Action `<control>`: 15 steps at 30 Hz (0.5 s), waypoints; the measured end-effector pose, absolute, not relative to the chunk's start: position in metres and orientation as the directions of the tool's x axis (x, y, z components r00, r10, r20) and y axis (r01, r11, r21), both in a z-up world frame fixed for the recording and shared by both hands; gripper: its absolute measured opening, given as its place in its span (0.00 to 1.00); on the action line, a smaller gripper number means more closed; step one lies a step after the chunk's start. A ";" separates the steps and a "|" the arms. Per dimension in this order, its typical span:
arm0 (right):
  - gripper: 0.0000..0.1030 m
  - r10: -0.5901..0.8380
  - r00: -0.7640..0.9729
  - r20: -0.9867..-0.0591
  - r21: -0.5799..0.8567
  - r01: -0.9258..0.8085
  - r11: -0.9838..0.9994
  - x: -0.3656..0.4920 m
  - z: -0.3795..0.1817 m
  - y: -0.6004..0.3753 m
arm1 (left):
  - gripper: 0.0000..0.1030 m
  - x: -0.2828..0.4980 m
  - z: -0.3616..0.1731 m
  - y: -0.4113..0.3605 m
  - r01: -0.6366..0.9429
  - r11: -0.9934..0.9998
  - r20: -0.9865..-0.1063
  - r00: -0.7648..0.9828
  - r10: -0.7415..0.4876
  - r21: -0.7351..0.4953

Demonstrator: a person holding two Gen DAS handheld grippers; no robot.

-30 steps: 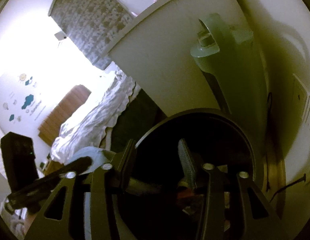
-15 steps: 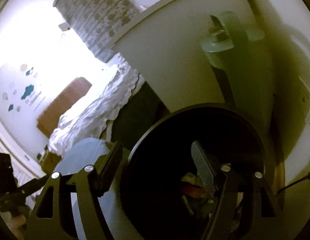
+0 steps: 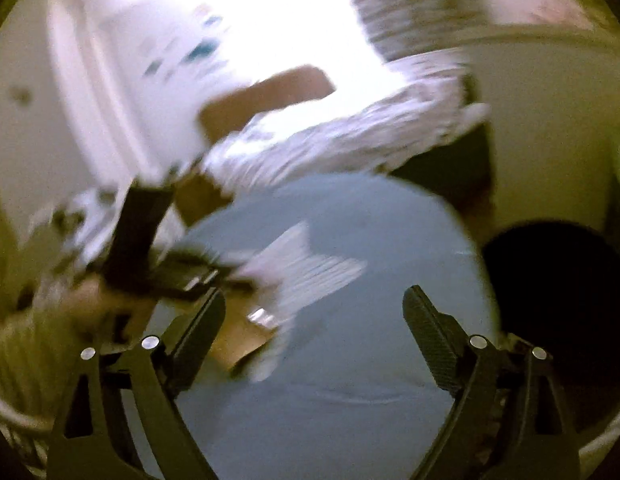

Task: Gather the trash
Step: 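Grasp the pink roller with the left gripper while the right grasps the brown paper bag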

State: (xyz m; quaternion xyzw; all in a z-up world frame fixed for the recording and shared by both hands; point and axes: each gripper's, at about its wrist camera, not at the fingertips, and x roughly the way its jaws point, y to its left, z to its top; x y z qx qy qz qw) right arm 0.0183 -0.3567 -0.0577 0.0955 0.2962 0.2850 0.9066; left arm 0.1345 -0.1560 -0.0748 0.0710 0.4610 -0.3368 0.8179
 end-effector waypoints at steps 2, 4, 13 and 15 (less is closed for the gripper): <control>0.89 0.567 0.612 -0.551 0.250 -0.527 0.812 0.015 -0.053 -0.324 | 0.29 0.137 -0.074 -0.149 0.599 0.772 -0.789 0.361 -0.497 -0.212; 0.89 0.557 0.567 -0.606 0.170 -0.592 0.788 0.016 -0.049 -0.295 | 0.28 0.139 -0.072 -0.135 0.553 0.800 -0.768 0.402 -0.499 -0.231; 0.89 0.487 0.390 -0.782 -0.025 -0.799 0.600 0.048 -0.064 -0.183 | 0.28 0.119 -0.042 -0.077 0.456 0.830 -0.663 0.517 -0.542 -0.322; 0.89 0.455 0.362 -0.814 -0.061 -0.831 0.554 0.056 -0.073 -0.160 | 0.28 0.114 -0.036 -0.068 0.445 0.836 -0.657 0.531 -0.535 -0.321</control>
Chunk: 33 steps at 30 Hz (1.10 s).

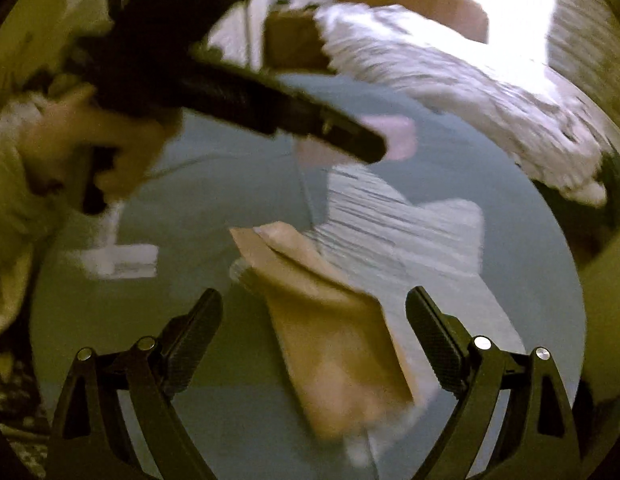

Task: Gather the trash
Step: 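Grasp the pink roller with the left gripper while the right grasps the brown paper bag, then carry the pink roller and paper bag over the black bin and open both grippers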

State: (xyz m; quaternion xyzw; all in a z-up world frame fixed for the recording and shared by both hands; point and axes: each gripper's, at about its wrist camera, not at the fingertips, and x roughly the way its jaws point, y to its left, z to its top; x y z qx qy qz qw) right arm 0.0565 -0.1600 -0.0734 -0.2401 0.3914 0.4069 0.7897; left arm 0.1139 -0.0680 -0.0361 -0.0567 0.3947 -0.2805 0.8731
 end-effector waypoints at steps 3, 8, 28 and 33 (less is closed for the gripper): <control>0.67 0.421 0.314 -0.851 -0.056 -0.851 0.522 0.067 -0.084 -0.138 | 0.28 0.110 -0.033 -0.057 0.431 0.843 -0.656 0.541 -0.526 -0.321; 0.38 0.480 0.287 -0.829 0.069 -0.799 0.597 0.086 -0.078 -0.152 | 0.28 0.111 -0.034 -0.051 0.409 0.849 -0.657 0.544 -0.522 -0.335; 0.37 0.213 0.943 -0.256 0.657 0.008 0.754 0.038 -0.066 -0.526 | 0.28 0.142 -0.013 -0.291 0.694 0.627 -0.559 0.381 -0.736 -0.353; 0.37 0.135 0.950 -0.282 0.627 0.076 0.775 0.043 -0.072 -0.541 | 0.28 0.160 -0.019 -0.344 0.719 0.592 -0.565 0.335 -0.754 -0.364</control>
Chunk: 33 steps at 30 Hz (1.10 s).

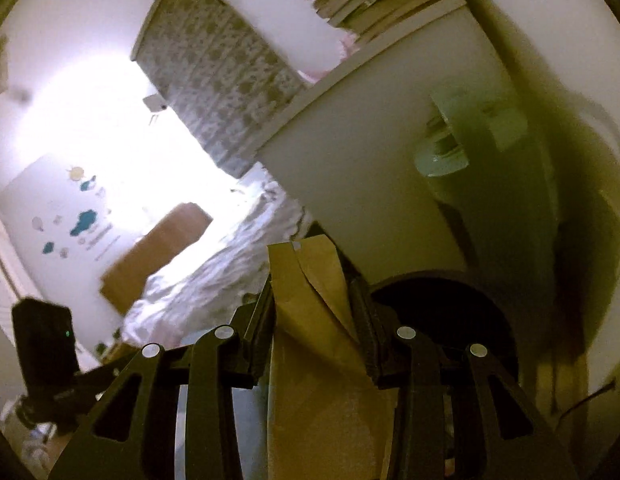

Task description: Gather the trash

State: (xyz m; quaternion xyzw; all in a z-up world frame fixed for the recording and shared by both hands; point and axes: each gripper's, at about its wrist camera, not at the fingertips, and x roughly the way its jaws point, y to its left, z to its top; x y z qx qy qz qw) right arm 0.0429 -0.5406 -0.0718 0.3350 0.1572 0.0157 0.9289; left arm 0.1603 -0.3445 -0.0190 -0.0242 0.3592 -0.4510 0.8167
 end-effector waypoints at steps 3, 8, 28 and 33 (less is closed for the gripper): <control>0.37 0.121 0.947 -0.299 0.610 0.092 0.787 0.048 -0.074 -0.553 | 0.28 0.168 -0.025 -0.365 0.726 0.582 -0.577 0.314 -0.754 -0.366; 0.37 0.116 0.940 -0.320 0.604 0.108 0.789 0.053 -0.080 -0.558 | 0.28 0.173 -0.036 -0.385 0.731 0.577 -0.598 0.292 -0.747 -0.364; 0.76 0.030 0.930 -0.367 0.653 0.235 0.720 0.049 -0.101 -0.579 | 0.93 0.175 -0.048 -0.406 0.720 0.614 -0.622 0.327 -0.712 -0.325; 0.76 0.040 0.921 -0.388 0.649 0.242 0.721 0.054 -0.104 -0.576 | 0.93 0.161 -0.039 -0.395 0.729 0.617 -0.631 0.335 -0.699 -0.296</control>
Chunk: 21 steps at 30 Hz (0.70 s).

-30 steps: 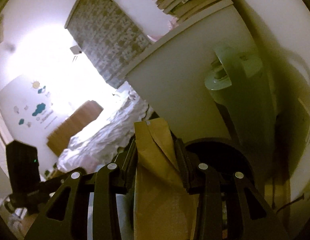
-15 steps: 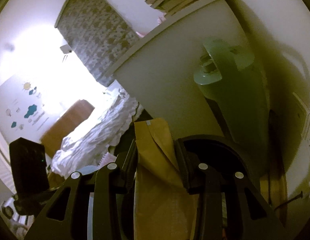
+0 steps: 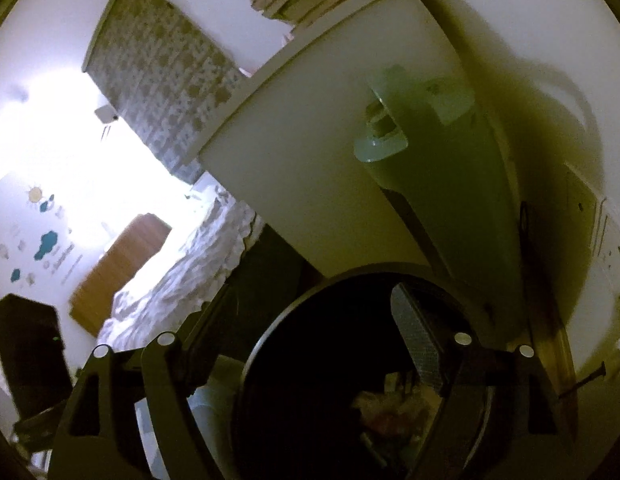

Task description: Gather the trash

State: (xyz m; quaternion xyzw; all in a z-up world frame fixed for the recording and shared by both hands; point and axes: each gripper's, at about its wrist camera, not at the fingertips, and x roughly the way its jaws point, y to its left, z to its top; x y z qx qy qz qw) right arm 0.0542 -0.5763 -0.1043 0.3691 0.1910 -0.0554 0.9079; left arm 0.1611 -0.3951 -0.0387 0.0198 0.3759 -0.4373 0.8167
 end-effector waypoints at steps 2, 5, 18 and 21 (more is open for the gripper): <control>0.77 0.044 0.917 -0.397 0.642 0.243 0.727 0.056 -0.105 -0.573 | 0.94 0.155 -0.034 -0.388 0.729 0.620 -0.628 0.345 -0.698 -0.288; 0.81 0.047 0.913 -0.406 0.636 0.246 0.731 0.059 -0.106 -0.569 | 0.95 0.141 -0.024 -0.369 0.717 0.641 -0.624 0.376 -0.686 -0.273; 0.83 0.095 0.904 -0.417 0.538 0.161 0.827 0.057 -0.094 -0.502 | 0.95 0.073 0.019 -0.209 0.375 0.920 -0.600 0.713 -0.364 -0.113; 0.84 0.059 0.917 -0.394 0.470 0.146 0.871 0.039 -0.078 -0.470 | 0.95 0.057 0.021 -0.167 0.280 0.955 -0.579 0.765 -0.282 -0.095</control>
